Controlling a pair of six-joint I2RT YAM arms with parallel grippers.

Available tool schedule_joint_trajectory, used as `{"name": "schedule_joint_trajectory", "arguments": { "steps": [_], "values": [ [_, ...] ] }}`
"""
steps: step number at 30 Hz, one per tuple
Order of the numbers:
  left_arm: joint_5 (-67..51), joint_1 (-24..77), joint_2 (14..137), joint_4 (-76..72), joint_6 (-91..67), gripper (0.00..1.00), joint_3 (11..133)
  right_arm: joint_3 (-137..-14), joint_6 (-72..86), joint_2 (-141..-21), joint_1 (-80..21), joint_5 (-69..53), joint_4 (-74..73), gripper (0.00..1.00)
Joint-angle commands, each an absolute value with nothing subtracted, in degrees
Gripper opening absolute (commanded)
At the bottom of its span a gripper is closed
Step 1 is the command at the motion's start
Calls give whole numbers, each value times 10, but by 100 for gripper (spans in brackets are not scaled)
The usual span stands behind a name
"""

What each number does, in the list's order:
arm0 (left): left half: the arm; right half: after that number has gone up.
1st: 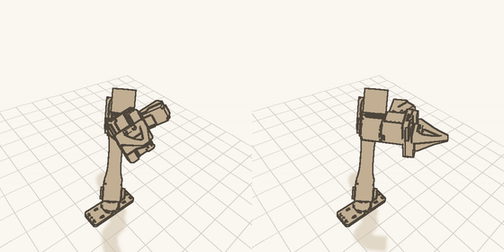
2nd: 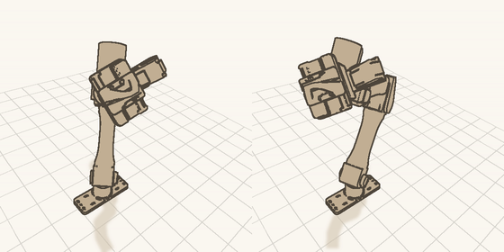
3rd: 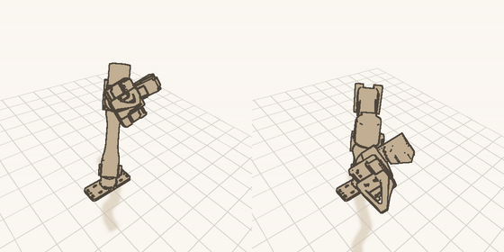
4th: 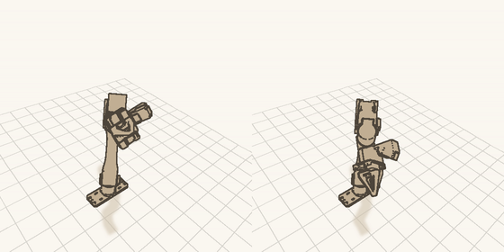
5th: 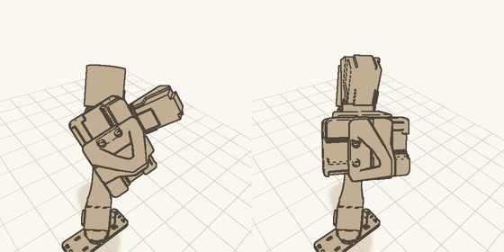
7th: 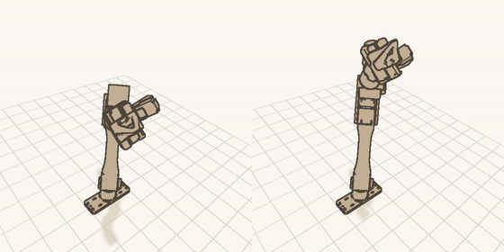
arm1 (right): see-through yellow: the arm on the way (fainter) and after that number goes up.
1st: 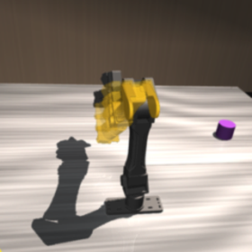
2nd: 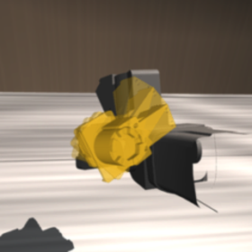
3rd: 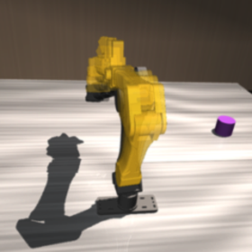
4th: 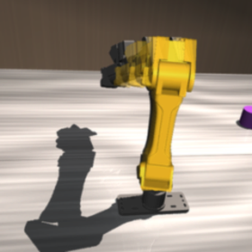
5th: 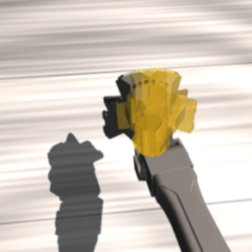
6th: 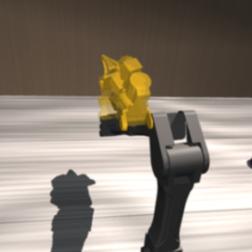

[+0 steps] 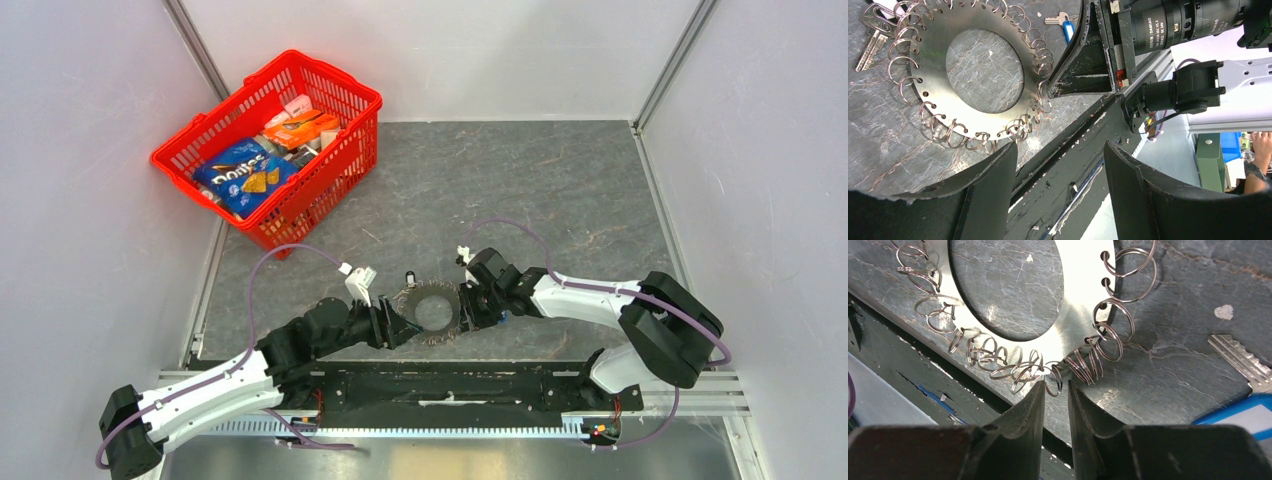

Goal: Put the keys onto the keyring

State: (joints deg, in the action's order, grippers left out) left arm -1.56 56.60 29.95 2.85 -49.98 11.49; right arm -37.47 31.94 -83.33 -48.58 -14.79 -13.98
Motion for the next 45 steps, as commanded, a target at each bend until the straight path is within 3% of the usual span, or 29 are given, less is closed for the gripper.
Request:
{"name": "schedule_joint_trajectory", "arguments": {
  "steps": [1, 12, 16, 20, 35, 45],
  "values": [
    [-8, 566, 301, 12, -482, 71, 112, -365, 326, -831, -484, -155, -125, 32],
    [-11, 565, 306, 11, -483, 71, 113, -361, 350, -842, -484, -151, -100, 27],
    [-7, 565, 300, 18, -482, 71, 114, -358, 353, -841, -484, -143, -100, 17],
    [-7, 566, 301, 18, -482, 71, 114, -355, 355, -831, -483, -125, -104, 0],
    [-21, 565, 262, 10, -494, 71, 124, -399, 252, -662, -483, -86, -188, 0],
    [-52, 565, 241, -23, -487, 71, 182, -413, 188, -541, -484, -120, -117, 0]
  ]
}}
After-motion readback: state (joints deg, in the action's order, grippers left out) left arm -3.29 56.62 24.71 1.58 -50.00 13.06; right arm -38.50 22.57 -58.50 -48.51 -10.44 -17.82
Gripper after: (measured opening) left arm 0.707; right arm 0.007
